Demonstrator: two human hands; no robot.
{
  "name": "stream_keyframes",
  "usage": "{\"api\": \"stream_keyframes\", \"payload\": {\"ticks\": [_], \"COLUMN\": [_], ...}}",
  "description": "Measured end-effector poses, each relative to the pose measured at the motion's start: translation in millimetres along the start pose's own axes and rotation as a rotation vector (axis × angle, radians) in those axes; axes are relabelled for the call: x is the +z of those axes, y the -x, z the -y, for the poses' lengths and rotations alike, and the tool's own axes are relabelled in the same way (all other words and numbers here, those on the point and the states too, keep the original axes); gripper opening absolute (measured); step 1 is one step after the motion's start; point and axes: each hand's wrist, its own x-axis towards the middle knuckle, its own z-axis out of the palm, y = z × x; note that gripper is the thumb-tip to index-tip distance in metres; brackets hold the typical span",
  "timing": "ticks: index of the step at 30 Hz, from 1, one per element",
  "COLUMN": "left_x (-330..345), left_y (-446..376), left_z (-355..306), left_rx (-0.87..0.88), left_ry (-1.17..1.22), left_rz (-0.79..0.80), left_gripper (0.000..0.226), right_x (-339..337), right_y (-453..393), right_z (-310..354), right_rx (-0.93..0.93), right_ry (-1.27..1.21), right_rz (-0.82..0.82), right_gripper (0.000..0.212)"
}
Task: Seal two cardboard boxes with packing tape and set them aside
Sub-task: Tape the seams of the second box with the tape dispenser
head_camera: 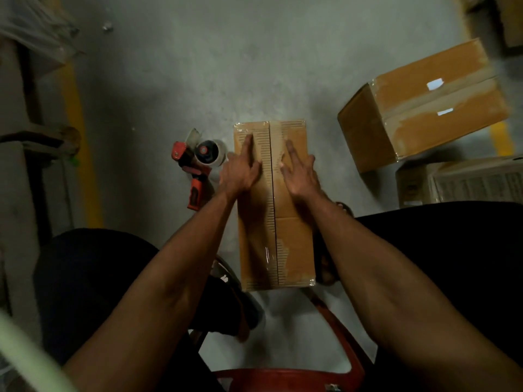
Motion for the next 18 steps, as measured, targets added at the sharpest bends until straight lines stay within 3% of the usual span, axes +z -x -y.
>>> {"api": "stream_keyframes", "payload": {"ticks": [2, 7, 12, 18], "left_x": [13, 38, 18, -52], "left_y": [30, 97, 129, 170], "left_z": [12, 10, -11, -61], "left_rx": [-0.015, -0.133, -0.187, -0.046], "left_ry": [0.031, 0.185, 0.280, 0.270], "left_rz": [0.041, 0.157, 0.117, -0.051], "left_gripper": [0.076, 0.094, 0.111, 0.100], "right_x": [9, 15, -18, -97], "right_y": [30, 87, 115, 146], "right_z": [-14, -16, 2, 30], "right_rx": [-0.028, 0.129, 0.151, 0.007], "right_ry": [0.002, 0.024, -0.116, -0.149], "right_rz": [-0.006, 0.041, 0.049, -0.111], "right_gripper": [0.066, 0.082, 0.098, 0.074]}}
